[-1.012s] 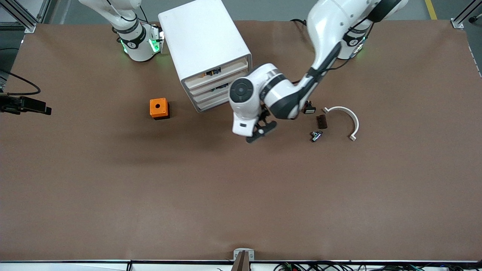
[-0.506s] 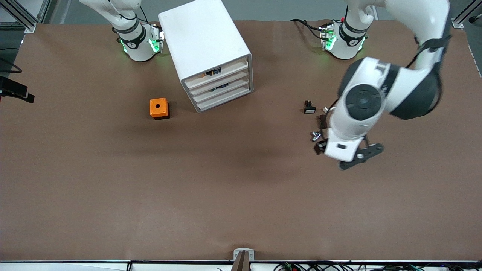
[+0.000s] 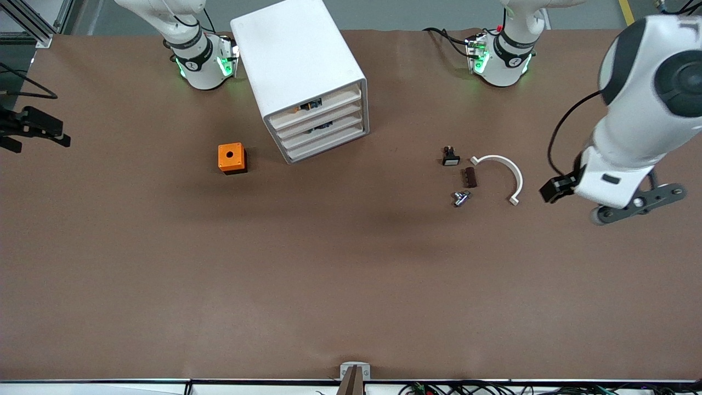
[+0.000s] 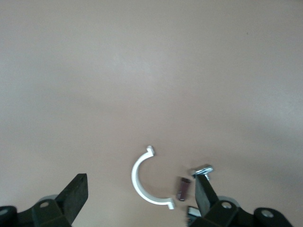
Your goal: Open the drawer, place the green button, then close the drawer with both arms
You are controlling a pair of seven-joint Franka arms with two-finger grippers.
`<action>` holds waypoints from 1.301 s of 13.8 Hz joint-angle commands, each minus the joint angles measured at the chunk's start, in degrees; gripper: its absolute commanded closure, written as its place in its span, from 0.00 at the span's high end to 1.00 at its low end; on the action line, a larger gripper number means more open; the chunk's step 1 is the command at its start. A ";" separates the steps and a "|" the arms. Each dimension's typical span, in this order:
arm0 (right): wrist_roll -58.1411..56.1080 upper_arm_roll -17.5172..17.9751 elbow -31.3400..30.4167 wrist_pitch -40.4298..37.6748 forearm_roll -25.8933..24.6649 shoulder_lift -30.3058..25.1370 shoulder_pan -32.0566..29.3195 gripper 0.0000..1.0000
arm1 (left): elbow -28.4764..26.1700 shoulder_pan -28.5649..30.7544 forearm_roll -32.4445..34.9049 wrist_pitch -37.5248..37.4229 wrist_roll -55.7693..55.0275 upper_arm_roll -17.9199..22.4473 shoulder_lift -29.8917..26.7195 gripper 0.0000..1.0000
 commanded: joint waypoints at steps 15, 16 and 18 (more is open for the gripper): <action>4.35 0.01 -8.51 4.64 0.00 -6.24 1.41 1.00 | -21.68 -3.66 -12.97 -0.07 19.05 11.67 -26.42 1.00; 4.35 0.01 -8.51 4.73 0.00 -6.24 1.41 1.00 | -21.51 -3.22 -14.28 -0.07 20.28 11.67 -26.15 1.00; 4.61 -0.08 -8.51 5.08 0.00 -6.15 1.32 1.00 | -21.15 -2.25 -14.65 -0.25 21.78 11.67 -25.97 1.00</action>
